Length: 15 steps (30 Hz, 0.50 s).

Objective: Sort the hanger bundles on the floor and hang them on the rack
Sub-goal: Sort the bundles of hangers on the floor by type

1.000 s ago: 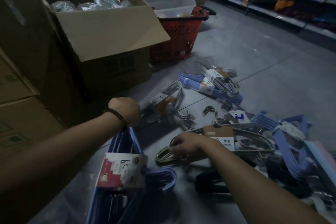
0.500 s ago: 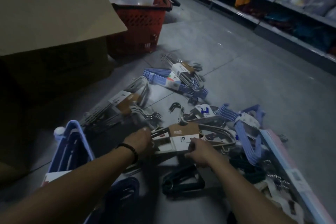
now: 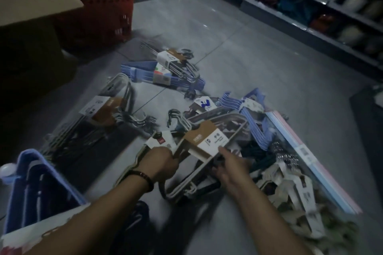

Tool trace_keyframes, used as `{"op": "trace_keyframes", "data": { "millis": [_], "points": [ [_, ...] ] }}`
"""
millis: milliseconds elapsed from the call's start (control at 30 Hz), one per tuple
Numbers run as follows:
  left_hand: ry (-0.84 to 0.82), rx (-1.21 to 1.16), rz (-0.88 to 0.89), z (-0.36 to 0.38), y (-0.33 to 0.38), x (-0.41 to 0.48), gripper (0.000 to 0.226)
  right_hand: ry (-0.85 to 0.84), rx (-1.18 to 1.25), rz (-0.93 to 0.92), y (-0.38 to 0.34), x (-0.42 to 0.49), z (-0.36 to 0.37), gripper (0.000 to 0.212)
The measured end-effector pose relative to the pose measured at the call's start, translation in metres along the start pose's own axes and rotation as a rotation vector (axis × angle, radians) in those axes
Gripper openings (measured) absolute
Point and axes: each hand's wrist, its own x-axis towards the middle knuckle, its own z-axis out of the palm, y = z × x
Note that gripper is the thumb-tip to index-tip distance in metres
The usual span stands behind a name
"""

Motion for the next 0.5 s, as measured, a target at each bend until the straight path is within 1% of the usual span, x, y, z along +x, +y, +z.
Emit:
{"op": "trace_keyframes", "data": {
  "millis": [33, 67, 100, 200, 233, 267, 333, 367, 433, 500],
  "points": [
    [-0.016, -0.032, 0.012, -0.003, 0.007, -0.008, 0.053, -0.033, 0.081, 0.047, -0.008, -0.012, -0.002, 0.058],
    [-0.039, -0.06, 0.02, -0.004, 0.012, -0.016, 0.05, -0.06, 0.104, 0.074, -0.016, -0.028, -0.006, 0.047],
    [-0.065, -0.088, 0.019, -0.006, 0.019, -0.026, 0.046, -0.094, 0.085, 0.084, -0.022, -0.039, -0.013, 0.043],
    [-0.121, -0.144, 0.043, -0.005, 0.04, -0.057, 0.04, -0.105, -0.029, 0.043, -0.033, -0.072, -0.039, 0.035],
    [-0.135, -0.137, 0.06, -0.003, 0.049, -0.074, 0.038, -0.091, -0.065, 0.019, -0.031, -0.083, -0.051, 0.036],
    [-0.141, -0.118, 0.073, 0.001, 0.056, -0.089, 0.038, -0.087, -0.12, 0.016, -0.028, -0.088, -0.066, 0.042],
    [-0.147, -0.142, 0.088, 0.017, 0.064, -0.116, 0.036, -0.074, -0.207, 0.029, -0.017, -0.097, -0.089, 0.063],
    [-0.138, -0.148, 0.088, 0.025, 0.067, -0.124, 0.033, -0.067, -0.248, 0.025, -0.014, -0.099, -0.097, 0.061],
    [-0.088, -0.17, 0.067, 0.045, 0.075, -0.13, 0.032, -0.041, -0.252, -0.011, -0.001, -0.085, -0.109, 0.049],
    [-0.073, -0.245, 0.026, 0.068, 0.086, -0.139, 0.037, -0.062, -0.264, -0.086, 0.018, -0.074, -0.115, 0.048]
  ]
}}
